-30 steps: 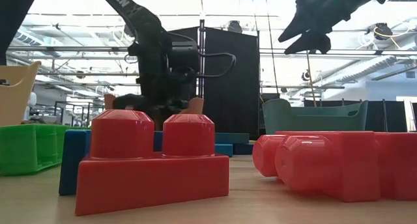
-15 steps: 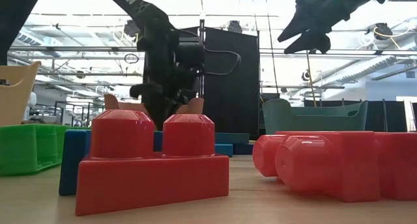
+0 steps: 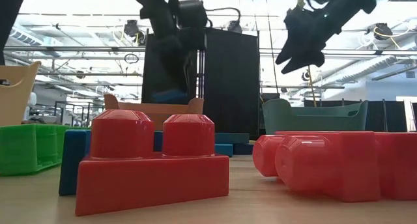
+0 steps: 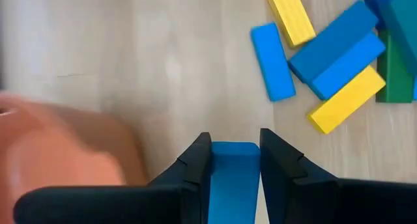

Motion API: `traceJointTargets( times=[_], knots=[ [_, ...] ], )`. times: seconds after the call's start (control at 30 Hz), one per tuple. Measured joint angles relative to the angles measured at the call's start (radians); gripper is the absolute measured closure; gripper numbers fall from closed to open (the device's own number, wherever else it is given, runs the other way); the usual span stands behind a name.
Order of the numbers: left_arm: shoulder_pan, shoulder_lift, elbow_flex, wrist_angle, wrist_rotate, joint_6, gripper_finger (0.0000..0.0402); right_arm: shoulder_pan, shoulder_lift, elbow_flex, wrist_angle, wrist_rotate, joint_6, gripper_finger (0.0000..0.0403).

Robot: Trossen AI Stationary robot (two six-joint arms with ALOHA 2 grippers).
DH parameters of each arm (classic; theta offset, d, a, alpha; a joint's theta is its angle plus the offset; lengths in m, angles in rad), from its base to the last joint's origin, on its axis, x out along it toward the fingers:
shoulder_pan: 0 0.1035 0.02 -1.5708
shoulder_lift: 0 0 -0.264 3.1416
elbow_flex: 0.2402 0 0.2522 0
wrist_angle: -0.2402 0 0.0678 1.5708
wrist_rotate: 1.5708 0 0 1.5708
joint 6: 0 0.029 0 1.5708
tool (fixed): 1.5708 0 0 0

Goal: Sort blocks by size
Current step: Put the blue rectangular block into the orange bin

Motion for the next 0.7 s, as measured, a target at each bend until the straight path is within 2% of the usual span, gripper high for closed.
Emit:
traceJointTargets(
  times=[0.2, 0.47, 0.7],
  knots=[
    [0.054, -0.080, 0.008, -0.002, 0.000, -0.027, 0.0325, 0.001, 0.077, 0.000, 0.057, -0.084, -0.058, 0.0161],
    [0.194, -0.098, 0.008, -0.008, -0.003, -0.053, 0.0324, 0.001, 0.150, 0.000, 0.110, -0.154, -0.193, 0.0161],
    [0.309, -0.098, 0.005, 0.018, 0.004, -0.052, 0.0324, 0.033, 0.204, 0.000, 0.115, -0.156, -0.229, 0.0161]
  ],
)
